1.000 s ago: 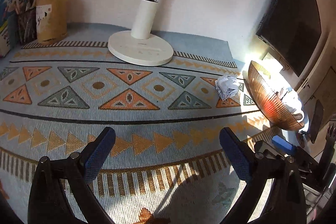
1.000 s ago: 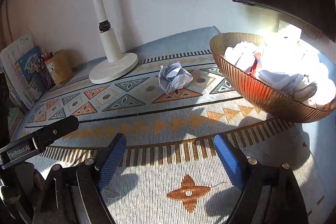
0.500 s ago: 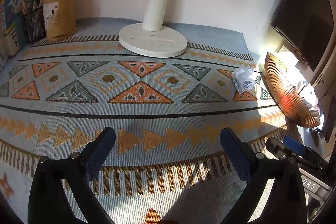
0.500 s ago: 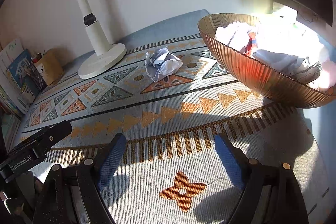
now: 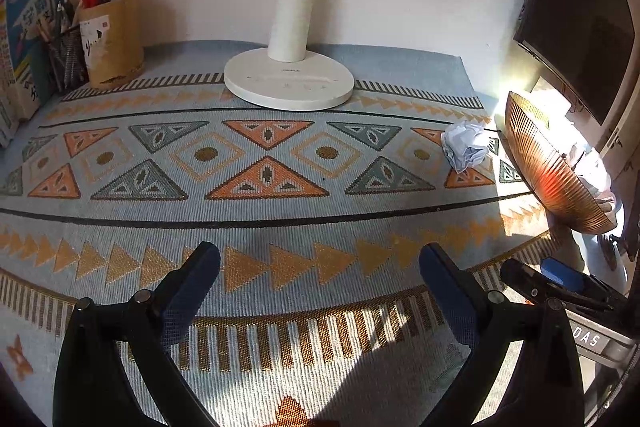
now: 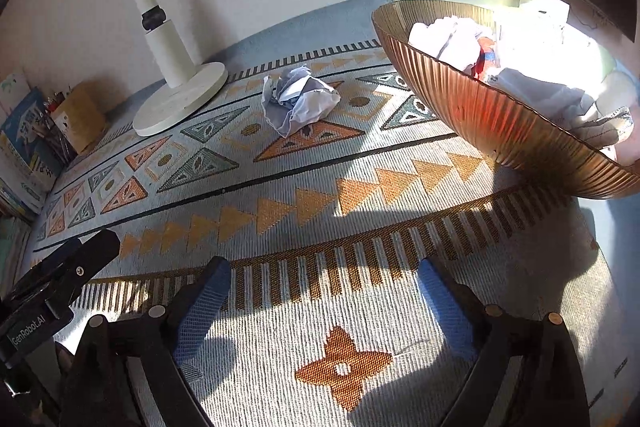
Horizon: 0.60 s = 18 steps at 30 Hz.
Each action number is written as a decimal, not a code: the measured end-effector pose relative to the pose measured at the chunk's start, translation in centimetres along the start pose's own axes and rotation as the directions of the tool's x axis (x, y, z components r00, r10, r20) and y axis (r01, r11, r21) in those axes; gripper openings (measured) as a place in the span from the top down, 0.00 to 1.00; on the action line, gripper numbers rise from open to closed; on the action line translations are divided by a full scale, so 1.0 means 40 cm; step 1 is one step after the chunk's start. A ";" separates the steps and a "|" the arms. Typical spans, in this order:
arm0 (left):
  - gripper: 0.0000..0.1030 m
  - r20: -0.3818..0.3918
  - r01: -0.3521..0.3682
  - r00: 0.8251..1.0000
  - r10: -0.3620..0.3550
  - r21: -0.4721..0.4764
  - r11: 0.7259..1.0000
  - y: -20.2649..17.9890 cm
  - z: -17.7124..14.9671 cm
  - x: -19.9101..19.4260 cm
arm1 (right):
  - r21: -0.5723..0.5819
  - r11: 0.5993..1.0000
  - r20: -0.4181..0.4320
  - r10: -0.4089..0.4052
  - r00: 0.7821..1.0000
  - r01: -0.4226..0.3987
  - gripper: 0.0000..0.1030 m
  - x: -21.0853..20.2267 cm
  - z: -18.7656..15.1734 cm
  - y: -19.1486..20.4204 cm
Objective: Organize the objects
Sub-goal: 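Move the right tool to the last crumpled paper on the rug, then grasp the crumpled paper with the right tool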
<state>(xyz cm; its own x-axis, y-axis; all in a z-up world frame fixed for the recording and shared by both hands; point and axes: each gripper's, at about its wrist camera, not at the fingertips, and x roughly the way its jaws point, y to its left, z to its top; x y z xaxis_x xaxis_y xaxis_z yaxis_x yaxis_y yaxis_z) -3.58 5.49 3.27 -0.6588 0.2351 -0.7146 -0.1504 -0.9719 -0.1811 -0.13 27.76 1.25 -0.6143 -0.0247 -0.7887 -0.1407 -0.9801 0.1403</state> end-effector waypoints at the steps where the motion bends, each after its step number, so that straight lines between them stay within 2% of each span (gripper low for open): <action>1: 0.03 -0.001 -0.001 1.000 0.001 0.000 1.000 0.000 0.000 0.000 | -0.012 1.000 -0.014 -0.006 1.000 0.006 0.09 0.008 0.010 0.008; 6: 0.03 -0.001 0.001 1.000 -0.001 0.006 1.000 -0.002 0.000 0.000 | -0.028 0.999 -0.079 0.017 0.997 -0.019 0.09 0.068 0.108 0.059; 10: 0.03 0.006 0.006 1.000 -0.006 0.001 1.000 0.000 0.002 -0.003 | 0.011 1.000 -0.031 -0.025 0.999 0.025 0.09 0.125 0.184 0.068; 14: 0.03 0.037 0.002 0.999 -0.003 0.002 1.000 0.000 0.008 -0.011 | 0.114 0.992 -0.004 -0.047 0.999 0.047 0.08 0.180 0.224 0.042; 18: 0.03 0.087 -0.073 0.993 0.074 -0.014 0.997 0.009 0.023 -0.018 | 0.130 0.990 0.024 -0.058 0.998 0.054 0.07 0.200 0.246 0.044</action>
<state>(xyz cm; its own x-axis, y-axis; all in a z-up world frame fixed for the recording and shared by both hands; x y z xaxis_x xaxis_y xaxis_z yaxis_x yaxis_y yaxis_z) -3.82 4.96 4.33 -0.7297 0.1610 -0.6646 -0.0919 -0.9861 -0.1381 -12.92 27.77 1.08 -0.6234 0.0365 -0.7811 -0.2734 -0.9461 0.1739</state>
